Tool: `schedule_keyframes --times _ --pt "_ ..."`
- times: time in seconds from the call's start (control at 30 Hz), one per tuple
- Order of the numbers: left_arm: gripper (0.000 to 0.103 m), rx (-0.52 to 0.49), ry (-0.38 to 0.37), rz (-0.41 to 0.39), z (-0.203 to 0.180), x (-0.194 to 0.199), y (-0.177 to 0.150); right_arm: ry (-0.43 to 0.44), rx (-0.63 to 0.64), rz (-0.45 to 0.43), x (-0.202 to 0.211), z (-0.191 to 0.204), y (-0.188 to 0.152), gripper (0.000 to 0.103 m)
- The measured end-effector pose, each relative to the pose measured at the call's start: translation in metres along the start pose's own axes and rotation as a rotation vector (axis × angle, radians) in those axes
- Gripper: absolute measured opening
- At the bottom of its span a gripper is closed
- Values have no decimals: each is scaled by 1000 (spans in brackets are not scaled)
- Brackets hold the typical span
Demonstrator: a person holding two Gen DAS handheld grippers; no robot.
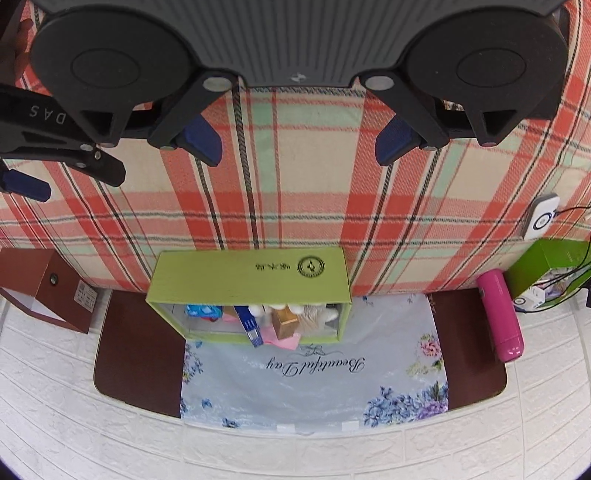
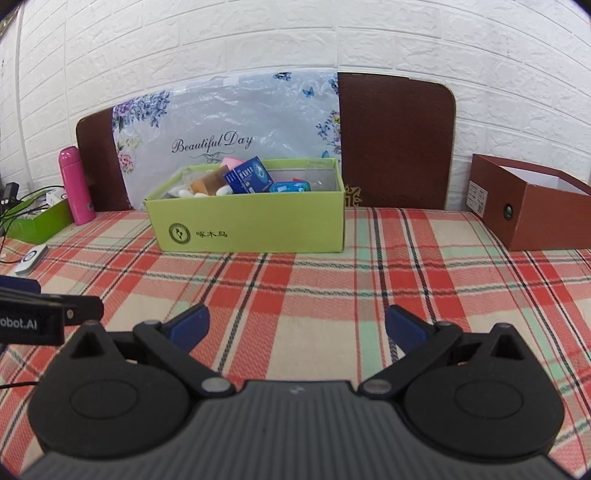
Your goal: Organize objects
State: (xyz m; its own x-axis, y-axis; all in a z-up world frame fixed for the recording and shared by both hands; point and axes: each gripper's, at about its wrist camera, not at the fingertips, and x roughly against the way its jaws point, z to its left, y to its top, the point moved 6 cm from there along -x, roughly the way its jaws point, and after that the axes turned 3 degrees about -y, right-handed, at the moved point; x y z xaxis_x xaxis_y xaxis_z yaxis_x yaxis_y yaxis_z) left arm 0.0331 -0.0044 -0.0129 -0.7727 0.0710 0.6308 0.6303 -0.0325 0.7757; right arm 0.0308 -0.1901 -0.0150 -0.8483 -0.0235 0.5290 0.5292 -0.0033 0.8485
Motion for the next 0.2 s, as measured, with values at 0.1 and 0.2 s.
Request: schedule_keyframes --times 0.1,0.2 --pt "93 6 -19 -20 -2 3 -5 -8 -10 7 2 -2 -4 103" --pt "93 11 -20 -17 -3 4 -5 -11 -18 6 2 -3 -5 103"
